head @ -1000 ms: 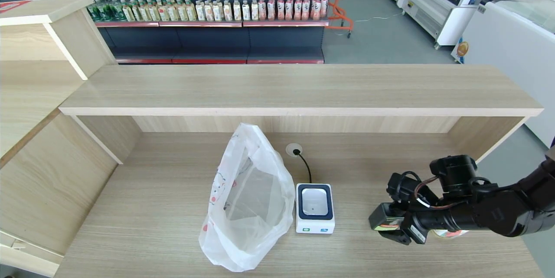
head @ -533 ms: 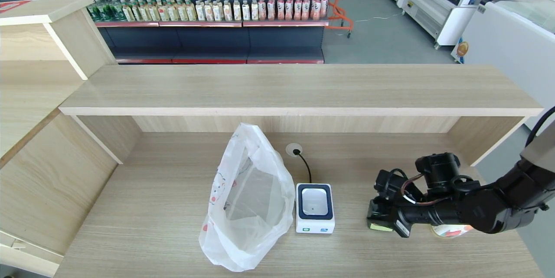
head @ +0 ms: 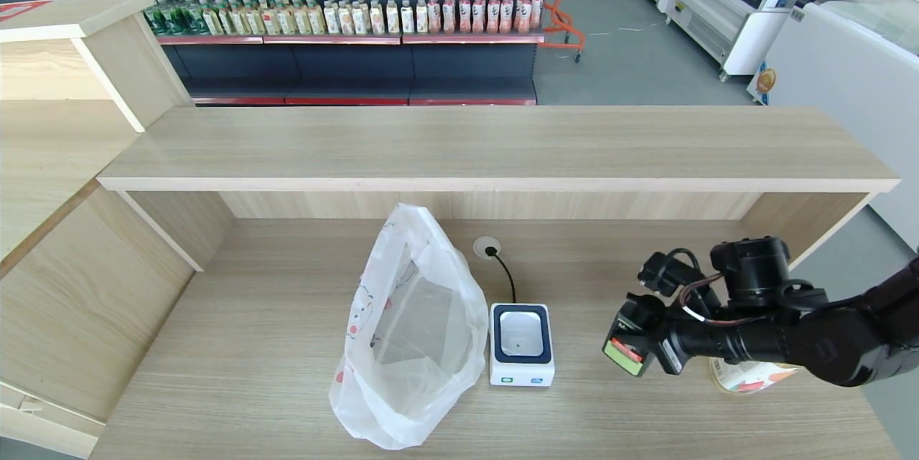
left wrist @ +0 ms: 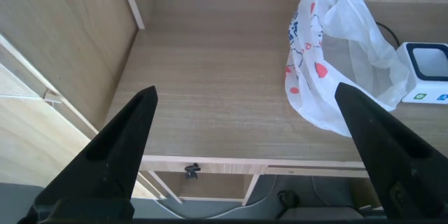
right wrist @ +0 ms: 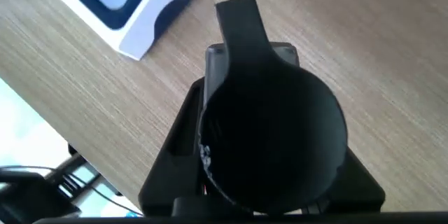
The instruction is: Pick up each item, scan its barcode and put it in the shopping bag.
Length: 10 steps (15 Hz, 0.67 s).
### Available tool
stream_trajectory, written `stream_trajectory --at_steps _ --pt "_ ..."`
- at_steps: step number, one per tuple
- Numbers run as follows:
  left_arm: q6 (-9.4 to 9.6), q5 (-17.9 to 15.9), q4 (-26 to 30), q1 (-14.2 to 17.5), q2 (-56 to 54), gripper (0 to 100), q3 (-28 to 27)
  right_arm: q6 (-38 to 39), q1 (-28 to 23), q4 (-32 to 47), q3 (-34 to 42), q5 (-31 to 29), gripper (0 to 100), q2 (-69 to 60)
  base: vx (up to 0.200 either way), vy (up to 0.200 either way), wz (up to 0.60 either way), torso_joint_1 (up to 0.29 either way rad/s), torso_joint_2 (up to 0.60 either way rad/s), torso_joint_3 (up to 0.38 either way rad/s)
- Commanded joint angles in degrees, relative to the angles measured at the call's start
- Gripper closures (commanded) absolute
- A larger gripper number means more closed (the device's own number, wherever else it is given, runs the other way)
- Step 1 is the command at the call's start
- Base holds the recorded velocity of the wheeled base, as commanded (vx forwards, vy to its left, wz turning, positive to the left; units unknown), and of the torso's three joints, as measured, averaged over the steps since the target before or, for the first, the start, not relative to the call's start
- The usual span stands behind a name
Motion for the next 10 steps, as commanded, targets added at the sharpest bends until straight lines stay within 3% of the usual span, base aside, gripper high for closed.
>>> stream_trajectory --at_steps 1,3,4,6,7,8,9,10 --pt "-0.02 0.0 0.0 0.0 0.0 0 0.0 6.6 -1.6 -0.9 0.4 0.0 100 -10.2 0.000 0.000 0.00 0.000 0.00 0.000" --pt "-0.02 0.0 0.0 0.0 0.0 0 0.0 1.1 -1.7 -9.2 4.0 0.3 100 -16.2 0.000 0.000 0.00 0.000 0.00 0.000" --pt "-0.02 0.0 0.0 0.0 0.0 0 0.0 -9.2 -1.4 -16.5 9.2 0.6 100 -19.4 0.000 0.000 0.00 0.000 0.00 0.000" --pt "-0.02 0.0 0.0 0.0 0.0 0 0.0 -33.1 -1.6 -26.2 17.5 5.5 100 -22.7 0.000 0.000 0.00 0.000 0.00 0.000" --pt "-0.02 0.0 0.0 0.0 0.0 0 0.0 -45.8 -1.6 -25.9 19.3 12.7 100 -23.1 0.000 0.000 0.00 0.000 0.00 0.000" --pt "-0.02 0.0 0.0 0.0 0.0 0 0.0 -52.8 -1.5 -25.1 19.3 16.4 100 -23.0 0.000 0.000 0.00 0.000 0.00 0.000" --pt "-0.02 0.0 0.0 0.0 0.0 0 0.0 -73.6 0.9 -23.6 18.8 22.3 100 -22.6 0.000 0.000 0.00 0.000 0.00 0.000" --pt "-0.02 0.0 0.0 0.0 0.0 0 0.0 -87.1 7.7 -23.2 17.6 26.2 100 -22.0 0.000 0.000 0.00 0.000 0.00 0.000"
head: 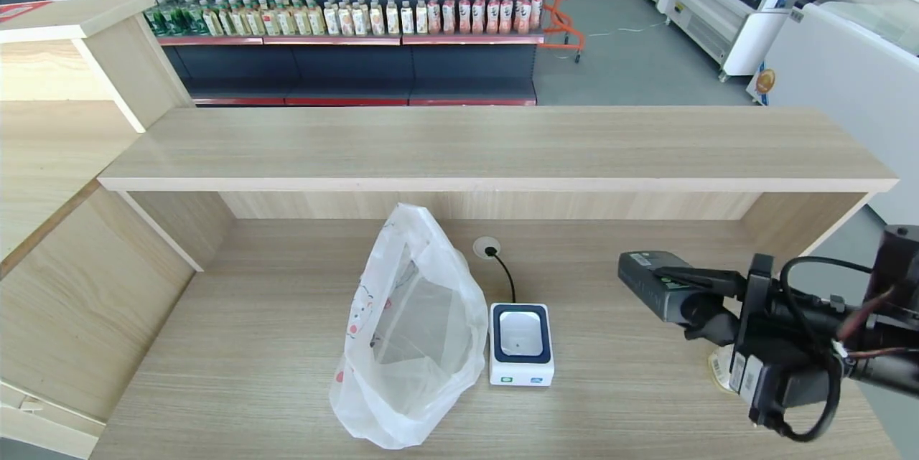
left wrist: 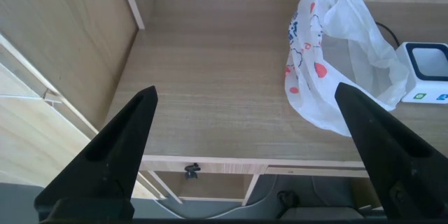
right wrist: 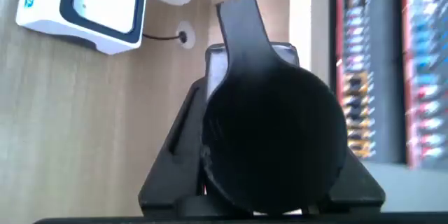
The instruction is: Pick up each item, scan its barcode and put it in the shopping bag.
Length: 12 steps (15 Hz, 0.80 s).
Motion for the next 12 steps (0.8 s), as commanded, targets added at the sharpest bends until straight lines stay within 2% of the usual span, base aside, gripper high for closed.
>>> stream_trajectory --at_steps 1,2,3,5,9,12 --pt "-0.03 0.0 0.0 0.0 0.0 0 0.0 -20.7 10.6 0.2 0.4 9.0 100 -0.9 0.000 0.000 0.00 0.000 0.00 0.000" --pt "-0.03 0.0 0.0 0.0 0.0 0 0.0 -33.2 18.5 0.9 0.8 9.5 100 2.7 0.000 0.000 0.00 0.000 0.00 0.000" --pt "-0.03 0.0 0.0 0.0 0.0 0 0.0 -39.3 21.8 4.2 0.9 9.3 100 4.2 0.000 0.000 0.00 0.000 0.00 0.000" --pt "-0.03 0.0 0.0 0.0 0.0 0 0.0 -46.6 24.7 10.3 -0.1 9.6 100 4.3 0.000 0.000 0.00 0.000 0.00 0.000" --pt "-0.03 0.0 0.0 0.0 0.0 0 0.0 -49.3 27.0 10.2 -0.3 16.2 100 1.7 0.000 0.000 0.00 0.000 0.00 0.000" --pt "-0.03 0.0 0.0 0.0 0.0 0 0.0 -50.4 26.5 10.3 0.0 16.7 100 -0.5 0.000 0.000 0.00 0.000 0.00 0.000"
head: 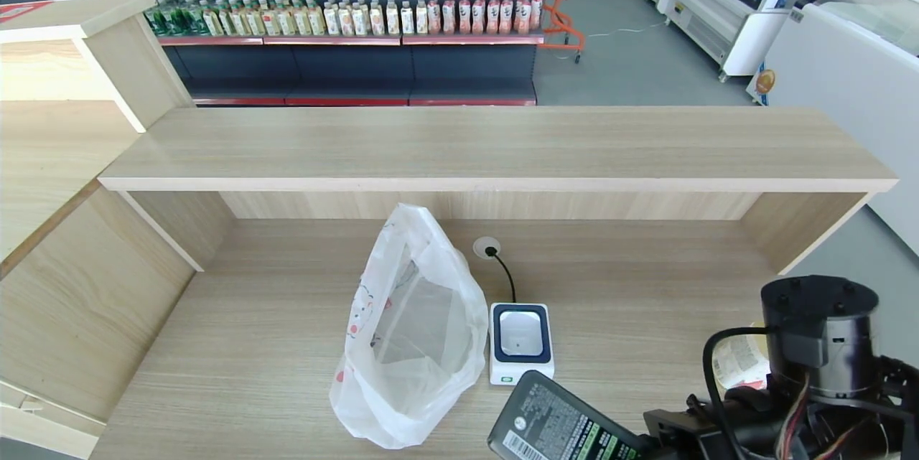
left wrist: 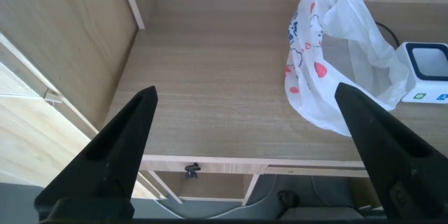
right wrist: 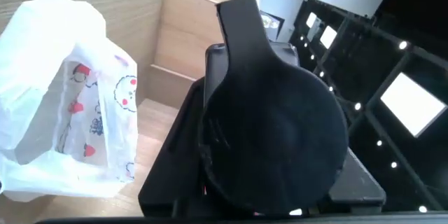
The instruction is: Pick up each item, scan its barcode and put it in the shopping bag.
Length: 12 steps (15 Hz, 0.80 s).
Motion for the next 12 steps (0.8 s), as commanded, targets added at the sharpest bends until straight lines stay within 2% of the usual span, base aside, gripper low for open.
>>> stream_trajectory --at_steps 1,12 --pt "-0.03 0.0 0.0 0.0 0.0 0 0.0 -0.1 -0.2 0.0 0.3 0.0 100 -1.7 0.000 0.000 0.00 0.000 0.00 0.000" --pt "-0.03 0.0 0.0 0.0 0.0 0 0.0 0.0 -1.2 0.6 1.1 0.0 100 -3.6 0.000 0.000 0.00 0.000 0.00 0.000"
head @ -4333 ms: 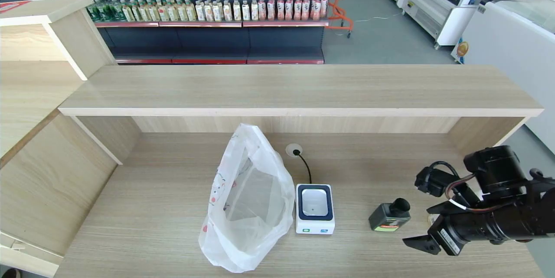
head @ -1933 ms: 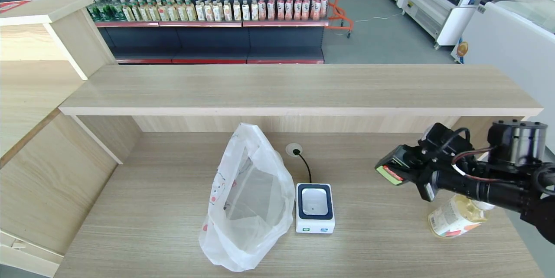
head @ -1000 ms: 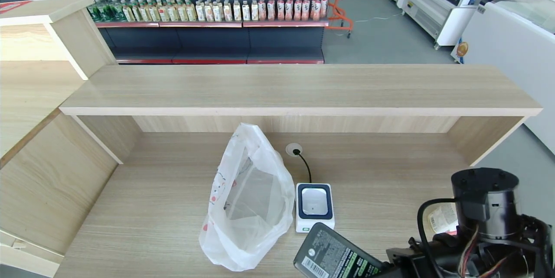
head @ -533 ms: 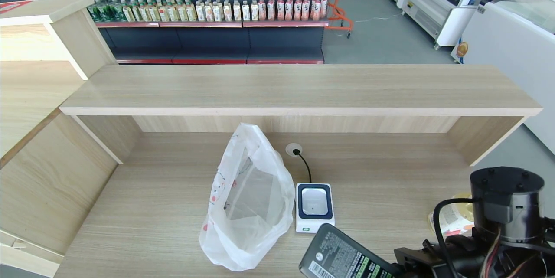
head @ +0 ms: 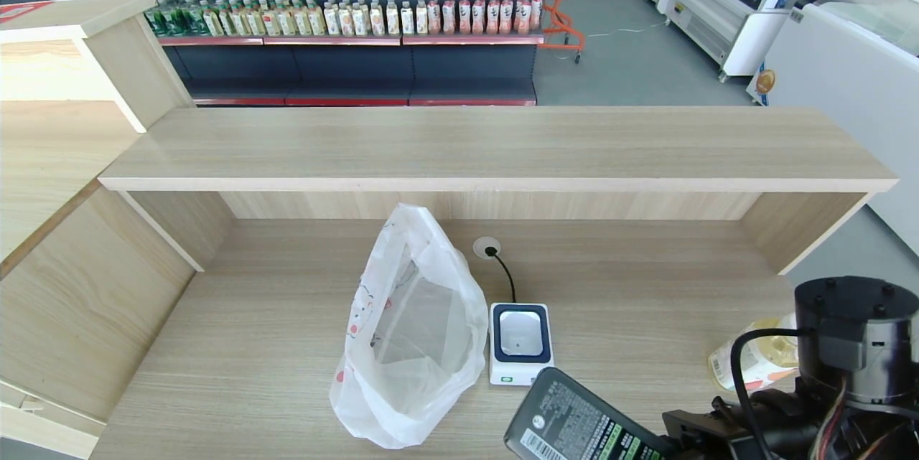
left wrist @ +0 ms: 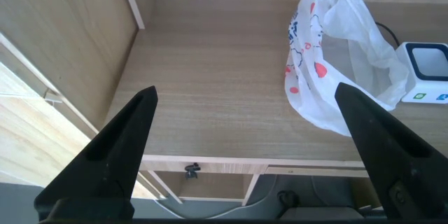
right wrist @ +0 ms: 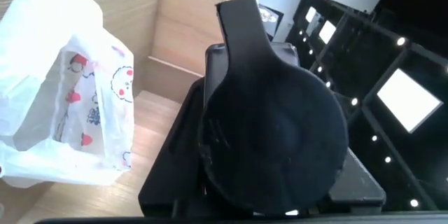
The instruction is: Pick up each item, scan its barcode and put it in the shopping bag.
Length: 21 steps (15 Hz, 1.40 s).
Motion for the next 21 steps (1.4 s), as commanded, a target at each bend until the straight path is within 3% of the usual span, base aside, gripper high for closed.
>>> stream_trajectory --at_steps 1,3,6,7,8,9,10,11,13,14,15,16,17,21 --pt "-0.03 0.0 0.0 0.0 0.0 0 0.0 2.3 -0.1 -0.4 -1.0 0.0 100 -0.4 0.000 0.000 0.00 0.000 0.00 0.000" --pt "-0.03 0.0 0.0 0.0 0.0 0 0.0 21.6 -2.7 -0.7 -6.7 -1.8 100 -4.0 0.000 0.000 0.00 0.000 0.00 0.000" --pt "-0.03 0.0 0.0 0.0 0.0 0 0.0 45.7 -14.0 -0.9 -8.6 -17.7 100 -15.8 0.000 0.000 0.00 0.000 0.00 0.000" --pt "-0.03 0.0 0.0 0.0 0.0 0 0.0 51.1 -19.3 -0.4 -7.1 -17.7 100 -17.1 0.000 0.000 0.00 0.000 0.00 0.000" --pt "-0.03 0.0 0.0 0.0 0.0 0 0.0 59.6 -25.2 -0.6 -5.7 -13.8 100 -16.8 0.000 0.000 0.00 0.000 0.00 0.000" --pt "-0.03 0.0 0.0 0.0 0.0 0 0.0 60.3 -25.7 -0.6 -5.7 -13.5 100 -16.8 0.000 0.000 0.00 0.000 0.00 0.000" --pt "-0.03 0.0 0.0 0.0 0.0 0 0.0 72.5 -34.1 0.4 -4.6 -9.6 100 -16.5 0.000 0.000 0.00 0.000 0.00 0.000" --pt "-0.03 0.0 0.0 0.0 0.0 0 0.0 82.4 -34.8 3.1 -4.4 -8.8 100 -16.5 0.000 0.000 0.00 0.000 0.00 0.000" --pt "-0.03 0.0 0.0 0.0 0.0 0 0.0 110.2 -33.3 7.9 -7.7 -11.0 100 -14.9 0.000 0.000 0.00 0.000 0.00 0.000" --pt "-0.03 0.0 0.0 0.0 0.0 0 0.0 122.7 -31.8 10.6 -9.5 -16.7 100 -12.1 0.000 0.000 0.00 0.000 0.00 0.000" --pt "-0.03 0.0 0.0 0.0 0.0 0 0.0 128.0 -30.0 12.3 -10.3 -19.2 100 -10.8 0.000 0.000 0.00 0.000 0.00 0.000" --pt "-0.03 0.0 0.0 0.0 0.0 0 0.0 146.4 -24.8 18.2 -13.0 -25.5 100 -6.4 0.000 0.000 0.00 0.000 0.00 0.000" --pt "-0.03 0.0 0.0 0.0 0.0 0 0.0 156.3 -21.4 20.6 -15.2 -29.2 100 -2.6 0.000 0.000 0.00 0.000 0.00 0.000" --pt "-0.03 0.0 0.0 0.0 0.0 0 0.0 170.7 -13.4 21.1 -22.1 -35.5 100 11.5 0.000 0.000 0.00 0.000 0.00 0.000"
